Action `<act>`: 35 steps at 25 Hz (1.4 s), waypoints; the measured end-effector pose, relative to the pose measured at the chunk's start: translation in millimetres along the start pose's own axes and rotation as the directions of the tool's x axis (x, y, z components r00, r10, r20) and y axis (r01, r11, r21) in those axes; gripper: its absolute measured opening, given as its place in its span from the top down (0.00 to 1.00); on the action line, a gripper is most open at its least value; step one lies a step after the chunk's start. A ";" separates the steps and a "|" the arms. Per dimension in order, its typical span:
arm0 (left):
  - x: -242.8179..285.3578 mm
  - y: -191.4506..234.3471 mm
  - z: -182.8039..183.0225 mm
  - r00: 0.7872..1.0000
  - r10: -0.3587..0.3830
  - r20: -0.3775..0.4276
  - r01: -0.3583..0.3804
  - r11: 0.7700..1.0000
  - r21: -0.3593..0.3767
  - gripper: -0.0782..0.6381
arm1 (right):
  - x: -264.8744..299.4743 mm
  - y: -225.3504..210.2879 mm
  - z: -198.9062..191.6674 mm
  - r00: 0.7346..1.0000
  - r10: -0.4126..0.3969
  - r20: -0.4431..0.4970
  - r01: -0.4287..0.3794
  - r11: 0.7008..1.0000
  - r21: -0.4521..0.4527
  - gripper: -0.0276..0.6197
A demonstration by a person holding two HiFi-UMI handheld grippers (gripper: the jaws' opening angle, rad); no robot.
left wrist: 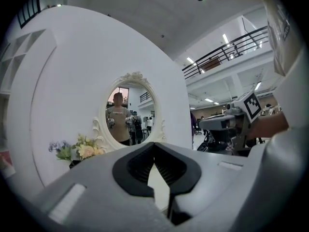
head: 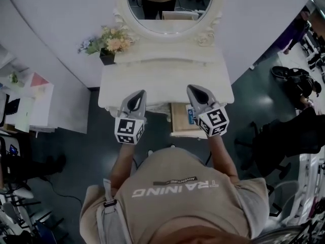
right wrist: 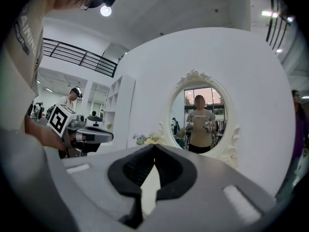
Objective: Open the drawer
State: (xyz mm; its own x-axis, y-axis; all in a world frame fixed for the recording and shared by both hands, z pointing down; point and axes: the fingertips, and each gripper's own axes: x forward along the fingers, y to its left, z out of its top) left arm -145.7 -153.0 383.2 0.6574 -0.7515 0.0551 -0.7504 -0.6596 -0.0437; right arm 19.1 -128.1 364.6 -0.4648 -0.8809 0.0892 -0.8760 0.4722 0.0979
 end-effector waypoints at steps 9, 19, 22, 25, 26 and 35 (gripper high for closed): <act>-14.4 -12.6 -17.1 0.999 -0.027 -0.024 0.026 0.999 -0.035 0.89 | -20.1 10.5 -27.2 0.999 -0.001 -0.054 0.003 1.000 0.029 0.95; -12.4 -17.3 -40.1 0.995 -0.055 -0.078 0.050 0.997 -0.065 0.89 | -25.7 14.6 -55.4 0.996 0.001 -0.091 0.003 0.999 0.051 0.95; -2.7 -19.0 -49.4 0.992 -0.070 -0.100 0.063 0.996 -0.068 0.89 | -24.8 14.2 -72.0 0.994 0.007 -0.109 0.002 0.997 0.083 0.95; 5.1 -23.1 -58.7 0.987 -0.081 -0.136 0.072 0.995 -0.070 0.89 | -28.1 7.8 -84.3 0.993 -0.003 -0.119 0.016 0.994 0.111 0.95; 8.8 -25.2 -58.9 0.986 -0.088 -0.140 0.079 0.995 -0.069 0.89 | -28.0 2.8 -83.8 0.993 -0.009 -0.115 0.022 0.993 0.112 0.95; 71.5 -26.6 -65.4 0.980 -0.117 -0.161 0.108 0.992 -0.062 0.89 | -4.5 -48.2 -92.9 0.996 -0.001 -0.088 0.011 0.993 0.115 0.95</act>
State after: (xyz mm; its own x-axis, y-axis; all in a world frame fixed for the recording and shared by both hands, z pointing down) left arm -83.3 -188.3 453.6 0.7209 -0.6573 0.2197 -0.6776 -0.7350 0.0242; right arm 75.3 -143.9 451.6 -0.4511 -0.8749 0.1764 -0.8900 0.4557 -0.0157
